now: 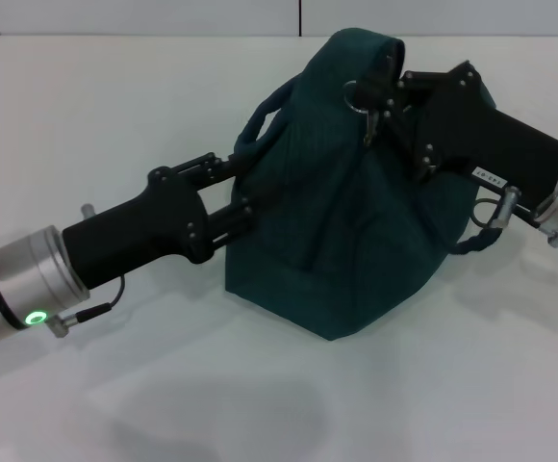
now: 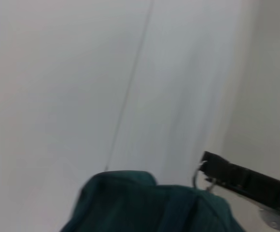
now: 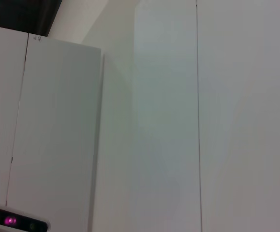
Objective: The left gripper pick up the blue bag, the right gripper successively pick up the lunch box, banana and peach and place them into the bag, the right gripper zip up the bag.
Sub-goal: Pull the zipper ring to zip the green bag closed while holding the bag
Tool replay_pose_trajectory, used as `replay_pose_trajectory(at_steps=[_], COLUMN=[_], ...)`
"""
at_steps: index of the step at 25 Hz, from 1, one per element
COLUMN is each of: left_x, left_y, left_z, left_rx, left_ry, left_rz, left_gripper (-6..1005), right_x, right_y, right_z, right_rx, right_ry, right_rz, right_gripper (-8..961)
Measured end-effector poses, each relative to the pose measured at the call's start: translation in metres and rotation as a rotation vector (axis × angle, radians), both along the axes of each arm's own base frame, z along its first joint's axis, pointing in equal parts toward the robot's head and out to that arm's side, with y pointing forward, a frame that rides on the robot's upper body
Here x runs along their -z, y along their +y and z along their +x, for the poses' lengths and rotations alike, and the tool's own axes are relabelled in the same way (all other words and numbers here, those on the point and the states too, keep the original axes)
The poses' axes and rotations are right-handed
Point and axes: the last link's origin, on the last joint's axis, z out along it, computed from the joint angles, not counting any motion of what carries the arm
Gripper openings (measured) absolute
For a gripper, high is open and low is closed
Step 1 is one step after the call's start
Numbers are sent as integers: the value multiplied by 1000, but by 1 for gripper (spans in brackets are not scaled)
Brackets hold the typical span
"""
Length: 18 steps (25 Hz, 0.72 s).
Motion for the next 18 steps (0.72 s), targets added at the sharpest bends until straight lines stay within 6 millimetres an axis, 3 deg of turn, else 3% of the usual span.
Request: replay_pose_trajectory(at_steps=[8, 18], left_x=[6, 7], left_y=[4, 13], left_z=[10, 19], left_rx=[20, 12], left_ry=[6, -32], left_rz=[-30, -19], left_gripper=[670, 667], right_x=[0, 0], right_y=[-1, -3], right_z=[0, 2], right_rx=[-1, 1], right_ry=[2, 6], right_rz=[-2, -3], right_gripper=[11, 12])
